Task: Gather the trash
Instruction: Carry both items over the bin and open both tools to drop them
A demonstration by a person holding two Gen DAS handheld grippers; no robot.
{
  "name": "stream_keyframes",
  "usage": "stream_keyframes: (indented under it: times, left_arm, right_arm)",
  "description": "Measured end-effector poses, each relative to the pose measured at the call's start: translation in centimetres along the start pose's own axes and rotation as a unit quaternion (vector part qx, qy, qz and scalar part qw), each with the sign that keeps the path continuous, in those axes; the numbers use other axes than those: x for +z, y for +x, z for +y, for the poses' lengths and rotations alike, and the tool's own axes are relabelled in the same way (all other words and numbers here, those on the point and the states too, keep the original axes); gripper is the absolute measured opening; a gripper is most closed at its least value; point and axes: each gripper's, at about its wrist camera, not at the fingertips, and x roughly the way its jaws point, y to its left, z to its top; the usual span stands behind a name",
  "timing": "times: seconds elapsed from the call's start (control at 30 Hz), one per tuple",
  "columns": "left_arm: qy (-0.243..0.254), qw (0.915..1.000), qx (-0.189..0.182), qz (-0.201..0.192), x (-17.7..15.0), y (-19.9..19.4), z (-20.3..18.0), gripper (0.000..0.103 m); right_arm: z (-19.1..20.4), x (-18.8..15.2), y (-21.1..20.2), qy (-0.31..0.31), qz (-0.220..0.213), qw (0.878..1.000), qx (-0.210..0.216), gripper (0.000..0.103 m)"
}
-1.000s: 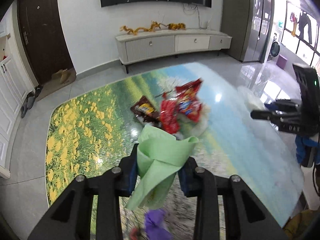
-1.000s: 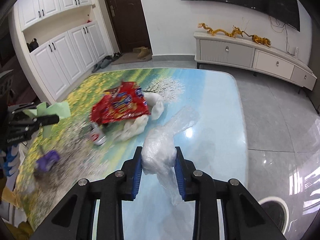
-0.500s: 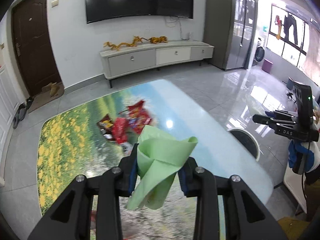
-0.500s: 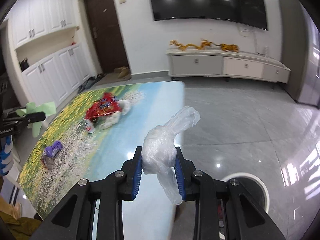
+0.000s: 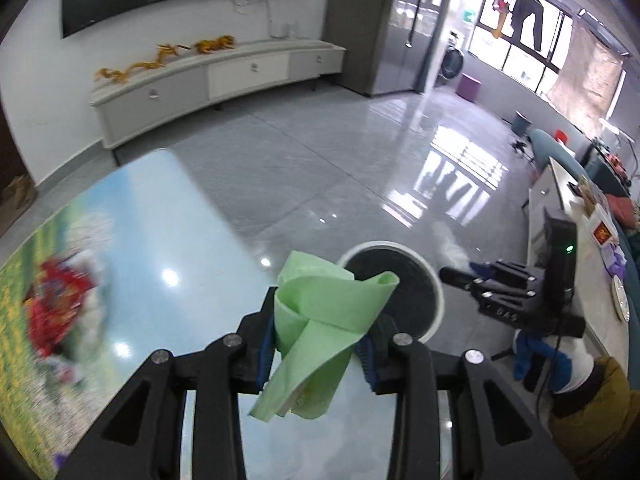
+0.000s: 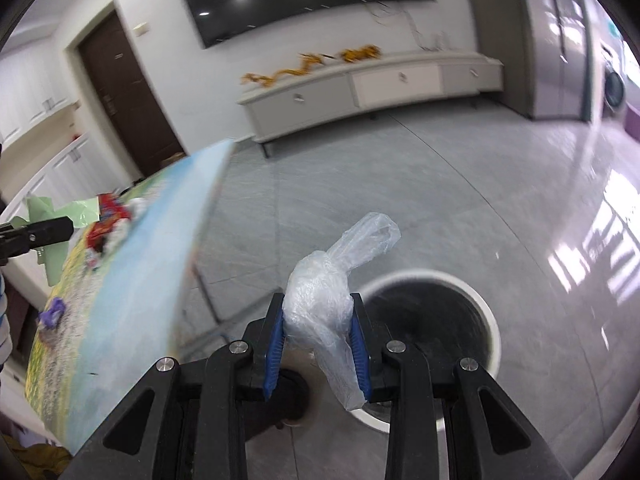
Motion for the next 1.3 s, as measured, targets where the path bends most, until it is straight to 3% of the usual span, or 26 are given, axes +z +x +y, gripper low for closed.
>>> stream_keyframes:
  times: [0.17,0.33,0.37,0.43,0.47,0.6,0.8,1.03,1.3]
  left_arm:
    - [0.012,0.9986,-0.038,0.034,2.9,6.3,-4.4,0.035]
    - [0.010,0.9957,-0.059,0.071,4.6,12.5,-7.4,0.038]
    - [0.008,0.9948,-0.065,0.078,4.8,13.4,-7.7,0.041]
    - [0.005,0.9941,-0.069,0.084,5.2,14.9,-8.5,0.060]
    - [0.003,0.9940,-0.070,0.084,5.5,15.3,-8.6,0.062]
    - [-0.005,0.9931,-0.075,0.090,5.6,16.4,-8.5,0.062]
    - [-0.031,0.9948,-0.056,0.079,5.0,15.3,-7.1,0.062]
    - [-0.049,0.9977,-0.021,0.041,3.5,10.3,-3.8,0.062]
    - [-0.087,0.9960,0.008,-0.014,-0.1,1.9,2.9,0.062]
  right_arm:
    - [-5.0,-0.9,2.1,0.034,0.028,0.999,-0.017,0.030]
    - [-7.6,-1.7,4.5,0.053,0.056,0.997,-0.019,0.031]
    - [-7.9,-1.7,4.9,0.055,0.060,0.996,-0.021,0.033]
    - [-8.4,-1.7,5.4,0.060,0.064,0.996,-0.025,0.051]
    - [-8.6,-1.8,5.5,0.061,0.064,0.996,-0.030,0.060]
    - [-8.8,-1.7,5.9,0.062,0.076,0.994,-0.046,0.061]
    - [-8.4,-2.0,6.3,0.056,0.097,0.992,-0.062,0.061]
    - [-6.3,-0.7,6.1,0.040,0.091,0.992,-0.076,0.061]
    - [1.6,1.7,5.3,-0.013,0.064,0.996,-0.065,0.061]
